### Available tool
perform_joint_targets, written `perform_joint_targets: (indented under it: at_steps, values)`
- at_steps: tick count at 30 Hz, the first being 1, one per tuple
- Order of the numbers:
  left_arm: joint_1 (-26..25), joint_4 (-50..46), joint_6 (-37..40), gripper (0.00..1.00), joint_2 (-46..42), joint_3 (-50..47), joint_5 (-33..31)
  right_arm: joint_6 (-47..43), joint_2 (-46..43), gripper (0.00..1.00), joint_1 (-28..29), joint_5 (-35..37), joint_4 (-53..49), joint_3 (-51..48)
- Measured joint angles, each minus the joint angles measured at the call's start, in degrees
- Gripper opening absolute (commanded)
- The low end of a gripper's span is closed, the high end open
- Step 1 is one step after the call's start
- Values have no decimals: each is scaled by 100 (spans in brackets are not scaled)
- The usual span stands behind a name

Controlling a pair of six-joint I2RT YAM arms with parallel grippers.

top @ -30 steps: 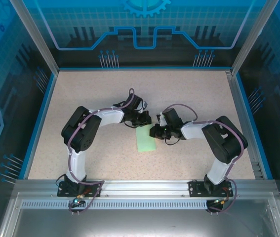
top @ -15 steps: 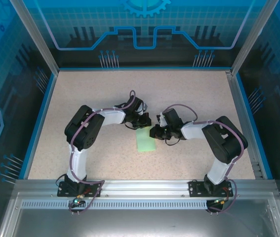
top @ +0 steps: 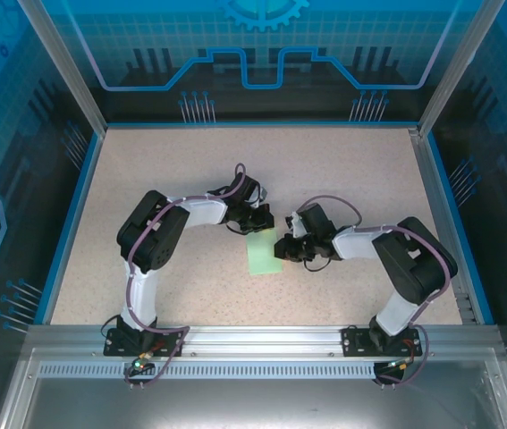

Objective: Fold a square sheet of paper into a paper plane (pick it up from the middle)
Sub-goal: Fold the square sheet of paper in half at the center of the table.

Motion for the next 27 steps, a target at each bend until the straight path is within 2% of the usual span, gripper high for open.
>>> perform_joint_targets:
  at_steps: [10,18,23,27]
  values:
    - [-11,-44,2,7,0,33,-46,4,-452,15,221,-42,-192,-426]
    - [-11,-85,109,11,-28,140,-59,7,-881,15,256,81,-468,-564]
    - [-11,-52,116,12,-380,131,68,26,-1567,15,247,350,-444,-560]
    - [-31,175,105,12,-728,39,181,55,-1486,15,190,531,-446,-457]
